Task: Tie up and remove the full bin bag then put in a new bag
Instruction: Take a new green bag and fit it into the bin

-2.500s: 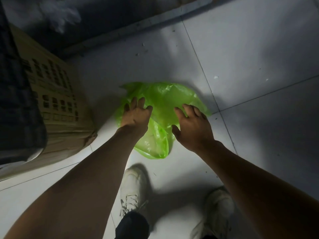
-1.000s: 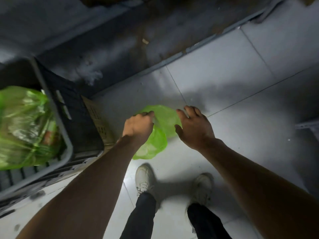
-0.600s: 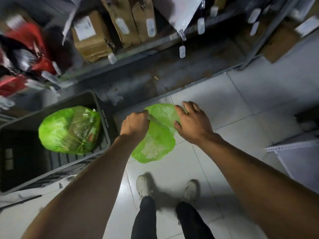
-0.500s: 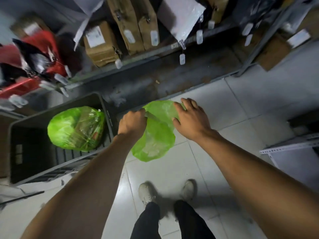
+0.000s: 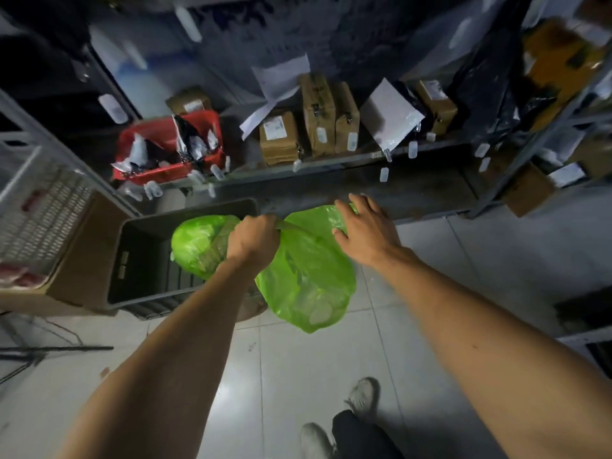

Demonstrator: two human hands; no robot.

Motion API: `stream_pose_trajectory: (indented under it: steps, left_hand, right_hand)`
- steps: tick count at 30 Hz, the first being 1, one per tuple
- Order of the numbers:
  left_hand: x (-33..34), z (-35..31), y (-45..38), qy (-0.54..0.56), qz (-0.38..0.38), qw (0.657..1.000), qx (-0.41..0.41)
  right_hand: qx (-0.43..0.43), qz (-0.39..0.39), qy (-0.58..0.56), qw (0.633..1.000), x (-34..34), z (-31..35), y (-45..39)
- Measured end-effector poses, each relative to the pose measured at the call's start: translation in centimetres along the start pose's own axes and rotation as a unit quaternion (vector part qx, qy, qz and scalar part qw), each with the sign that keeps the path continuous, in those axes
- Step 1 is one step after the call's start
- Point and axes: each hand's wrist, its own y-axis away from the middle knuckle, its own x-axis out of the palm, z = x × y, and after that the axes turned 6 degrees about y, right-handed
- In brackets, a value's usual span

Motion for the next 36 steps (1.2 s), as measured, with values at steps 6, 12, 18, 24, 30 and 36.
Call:
stream_pose_trajectory:
  steps: [6, 12, 18, 24, 30, 36]
  left_hand:
    - [-5.0, 3.5, 4.7, 0.010, -0.054, 0.998, -0.033]
    - [-8.7, 7.6, 10.2, -0.010, -0.085, 0.988, -0.131]
    - [-11.4, 10.9, 15.9, -0.024, -0.125, 0.961, -0.247]
    - [-12.7, 11.9, 22.1, -0.053, -0.148, 0.919, -0.362]
    - [-13.0, 10.4, 28.7, -0.059, -0.186, 0.864, -0.465]
    - [-12.5, 7.8, 35.4, -0.061, -0.240, 0.803, -0.543]
  right_hand:
    - [-0.066, -0.020, -0.013, 0.998, -2.7, 6.3, 0.0]
    - [-0.154, -0.034, -0.021, 0.987, -3.9, 12.5, -0.4]
    - [-0.253, -0.012, -0.039, 0.967, -5.0, 18.4, -0.7]
    - [-0.373, 0.000, -0.045, 0.927, -5.4, 22.9, -0.2]
    - [-0.492, -0.009, -0.062, 0.868, -5.3, 26.2, 1.7]
    - [-0.595, -0.022, -0.095, 0.798, -5.9, 29.8, 6.3]
